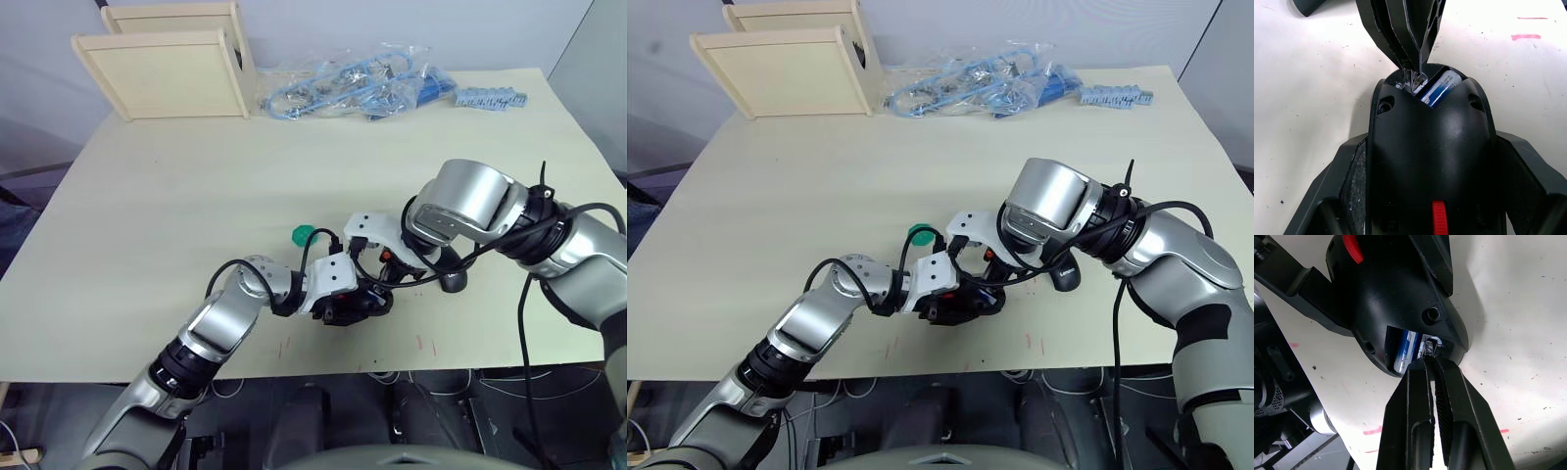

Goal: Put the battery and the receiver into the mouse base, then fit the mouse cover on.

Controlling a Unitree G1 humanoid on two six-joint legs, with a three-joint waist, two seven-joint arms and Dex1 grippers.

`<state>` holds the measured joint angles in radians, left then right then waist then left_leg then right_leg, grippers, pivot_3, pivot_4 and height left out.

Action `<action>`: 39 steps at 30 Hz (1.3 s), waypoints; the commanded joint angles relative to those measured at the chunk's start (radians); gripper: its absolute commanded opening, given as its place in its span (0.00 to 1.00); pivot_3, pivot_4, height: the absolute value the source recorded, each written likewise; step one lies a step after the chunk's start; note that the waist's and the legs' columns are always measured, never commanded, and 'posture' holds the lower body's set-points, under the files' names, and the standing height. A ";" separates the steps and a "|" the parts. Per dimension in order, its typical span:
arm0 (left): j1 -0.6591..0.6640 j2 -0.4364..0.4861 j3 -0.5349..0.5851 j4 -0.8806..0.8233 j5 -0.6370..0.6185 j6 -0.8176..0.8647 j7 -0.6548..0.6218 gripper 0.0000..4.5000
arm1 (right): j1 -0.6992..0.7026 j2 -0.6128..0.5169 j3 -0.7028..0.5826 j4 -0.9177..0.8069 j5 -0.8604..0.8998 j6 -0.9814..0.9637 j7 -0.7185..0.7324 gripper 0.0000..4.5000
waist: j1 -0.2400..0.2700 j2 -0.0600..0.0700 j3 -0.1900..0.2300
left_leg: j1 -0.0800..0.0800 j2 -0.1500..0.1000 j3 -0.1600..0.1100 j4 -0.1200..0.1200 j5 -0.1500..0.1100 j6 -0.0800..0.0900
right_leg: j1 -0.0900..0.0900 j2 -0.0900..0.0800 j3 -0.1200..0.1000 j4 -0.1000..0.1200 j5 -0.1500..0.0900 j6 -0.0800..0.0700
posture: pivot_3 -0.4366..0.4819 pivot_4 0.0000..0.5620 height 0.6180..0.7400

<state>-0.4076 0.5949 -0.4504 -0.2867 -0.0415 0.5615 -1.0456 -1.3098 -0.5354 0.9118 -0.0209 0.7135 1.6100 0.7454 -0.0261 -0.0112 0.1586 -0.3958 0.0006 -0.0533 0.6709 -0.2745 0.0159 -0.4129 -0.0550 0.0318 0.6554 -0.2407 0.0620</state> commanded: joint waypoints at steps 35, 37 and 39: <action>0.024 -0.023 -0.040 0.023 0.016 0.002 0.013 0.66 | -0.064 0.070 0.063 0.156 0.247 0.004 -0.194 0.00 | 0.005 0.002 -0.002 | 0.001 0.000 0.000 0.000 0.000 0.000 | 0.001 0.000 0.000 0.000 0.000 0.000 | 0.48 0.27 1.00; 0.026 -0.023 -0.040 0.023 0.017 0.001 0.013 0.66 | -0.062 0.073 0.060 0.153 0.257 0.004 -0.206 0.00 | 0.005 0.002 -0.002 | 0.001 0.000 0.000 0.000 0.000 0.000 | 0.001 0.000 0.000 0.000 0.000 0.000 | 0.48 0.27 1.00; 0.028 -0.024 -0.039 0.026 0.017 -0.003 0.013 0.66 | -0.062 0.081 0.057 0.160 0.266 0.004 -0.214 0.00 | 0.004 0.002 -0.003 | 0.001 0.000 0.000 0.000 0.000 0.000 | 0.001 0.000 0.000 0.000 0.000 0.000 | 0.48 0.27 1.00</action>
<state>-0.4012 0.5837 -0.4435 -0.2736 -0.0388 0.5565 -1.0466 -1.3883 -0.4829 0.9652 0.1515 0.9622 1.6104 0.5475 -0.0220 -0.0092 0.1559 -0.3945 0.0007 -0.0532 0.6708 -0.2745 0.0159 -0.4124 -0.0549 0.0317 0.6558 -0.2407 0.0620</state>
